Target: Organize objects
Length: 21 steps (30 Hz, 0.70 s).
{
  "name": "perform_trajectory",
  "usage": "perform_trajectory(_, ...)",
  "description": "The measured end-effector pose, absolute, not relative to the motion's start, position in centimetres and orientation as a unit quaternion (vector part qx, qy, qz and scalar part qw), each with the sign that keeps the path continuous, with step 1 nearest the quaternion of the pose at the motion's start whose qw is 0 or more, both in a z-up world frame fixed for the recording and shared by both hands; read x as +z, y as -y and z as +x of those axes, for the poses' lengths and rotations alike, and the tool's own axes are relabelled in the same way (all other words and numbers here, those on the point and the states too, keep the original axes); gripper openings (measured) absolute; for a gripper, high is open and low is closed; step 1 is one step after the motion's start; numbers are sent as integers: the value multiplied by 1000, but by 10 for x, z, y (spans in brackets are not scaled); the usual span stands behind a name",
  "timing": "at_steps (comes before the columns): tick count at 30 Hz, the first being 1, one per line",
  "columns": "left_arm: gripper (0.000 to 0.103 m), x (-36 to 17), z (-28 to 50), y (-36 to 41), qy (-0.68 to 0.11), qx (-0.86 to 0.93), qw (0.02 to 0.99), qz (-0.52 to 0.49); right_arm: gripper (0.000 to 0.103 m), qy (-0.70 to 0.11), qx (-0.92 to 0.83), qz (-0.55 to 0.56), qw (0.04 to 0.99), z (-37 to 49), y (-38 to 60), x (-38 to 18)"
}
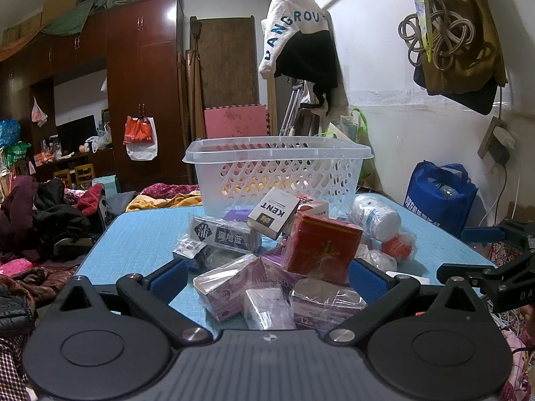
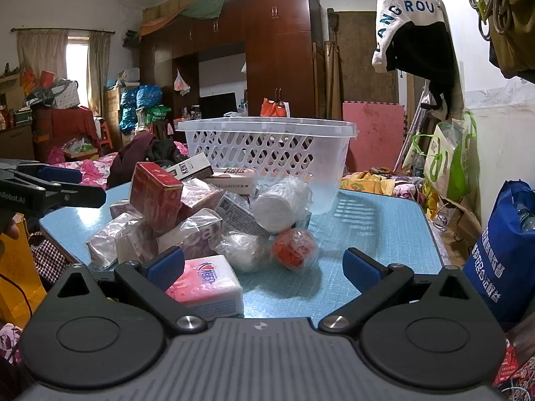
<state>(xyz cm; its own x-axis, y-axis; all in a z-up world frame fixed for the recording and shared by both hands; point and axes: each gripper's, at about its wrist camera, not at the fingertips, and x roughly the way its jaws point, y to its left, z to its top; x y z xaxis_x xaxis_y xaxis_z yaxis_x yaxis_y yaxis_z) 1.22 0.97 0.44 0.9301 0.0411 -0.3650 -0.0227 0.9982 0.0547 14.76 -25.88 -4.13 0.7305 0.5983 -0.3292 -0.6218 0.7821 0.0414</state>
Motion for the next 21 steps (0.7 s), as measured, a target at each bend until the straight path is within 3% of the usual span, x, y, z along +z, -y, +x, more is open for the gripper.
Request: perform_trajectory(21, 103, 4, 12, -9, -188, 14, 982, 25, 103, -165, 329, -39, 929, 146, 258, -43)
